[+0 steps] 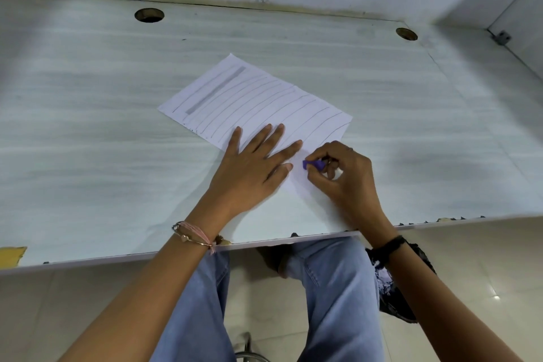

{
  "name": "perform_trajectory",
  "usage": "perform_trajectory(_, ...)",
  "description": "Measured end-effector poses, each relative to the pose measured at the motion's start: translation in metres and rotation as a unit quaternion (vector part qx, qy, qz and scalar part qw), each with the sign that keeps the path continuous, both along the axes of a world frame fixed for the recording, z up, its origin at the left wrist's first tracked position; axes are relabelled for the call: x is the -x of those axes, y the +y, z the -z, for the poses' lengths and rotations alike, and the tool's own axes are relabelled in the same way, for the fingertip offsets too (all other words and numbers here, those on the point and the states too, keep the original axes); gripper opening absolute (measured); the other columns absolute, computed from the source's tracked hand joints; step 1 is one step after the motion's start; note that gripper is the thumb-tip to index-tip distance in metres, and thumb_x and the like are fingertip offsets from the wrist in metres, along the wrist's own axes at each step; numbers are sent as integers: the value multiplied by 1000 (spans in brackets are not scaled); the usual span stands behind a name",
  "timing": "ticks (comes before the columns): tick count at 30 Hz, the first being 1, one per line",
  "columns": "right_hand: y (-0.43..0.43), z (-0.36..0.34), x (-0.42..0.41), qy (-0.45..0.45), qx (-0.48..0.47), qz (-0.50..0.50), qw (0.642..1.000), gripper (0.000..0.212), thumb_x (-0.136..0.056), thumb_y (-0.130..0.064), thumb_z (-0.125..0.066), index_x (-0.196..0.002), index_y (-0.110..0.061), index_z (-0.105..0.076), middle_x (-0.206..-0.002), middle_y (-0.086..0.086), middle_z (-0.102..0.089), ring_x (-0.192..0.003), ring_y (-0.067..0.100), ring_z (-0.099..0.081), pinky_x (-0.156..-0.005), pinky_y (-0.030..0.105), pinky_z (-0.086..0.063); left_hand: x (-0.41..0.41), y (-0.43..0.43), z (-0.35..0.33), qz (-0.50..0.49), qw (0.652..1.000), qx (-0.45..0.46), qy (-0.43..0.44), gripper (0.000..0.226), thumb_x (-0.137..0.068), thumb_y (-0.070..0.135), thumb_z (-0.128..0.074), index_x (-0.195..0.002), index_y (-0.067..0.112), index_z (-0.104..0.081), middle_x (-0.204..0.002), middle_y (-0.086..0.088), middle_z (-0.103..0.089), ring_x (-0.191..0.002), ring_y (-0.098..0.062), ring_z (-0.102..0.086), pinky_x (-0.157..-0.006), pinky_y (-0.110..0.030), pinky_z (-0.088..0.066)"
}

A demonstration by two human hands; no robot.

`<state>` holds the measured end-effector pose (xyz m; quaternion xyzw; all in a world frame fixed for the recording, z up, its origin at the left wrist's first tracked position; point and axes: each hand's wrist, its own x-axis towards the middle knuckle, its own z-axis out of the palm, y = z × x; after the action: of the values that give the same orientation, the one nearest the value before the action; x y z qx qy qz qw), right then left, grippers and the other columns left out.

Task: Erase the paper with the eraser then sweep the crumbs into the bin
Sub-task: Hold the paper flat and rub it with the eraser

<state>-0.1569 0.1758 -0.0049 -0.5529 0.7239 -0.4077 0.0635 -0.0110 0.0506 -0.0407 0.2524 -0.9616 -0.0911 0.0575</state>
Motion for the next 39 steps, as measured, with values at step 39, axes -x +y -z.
perform_trajectory(39,0,0,8,5,-28,-73,997,13,-76,-3,-72,-81,-15,-69,-74,-4,-62,-63,11,-52,-60,19,-43,-1,-2,0,4,1000,0,-13,58,-92,55,7,-150,50,6,-162,12,11,-148,-7,15,-118,-48,11)
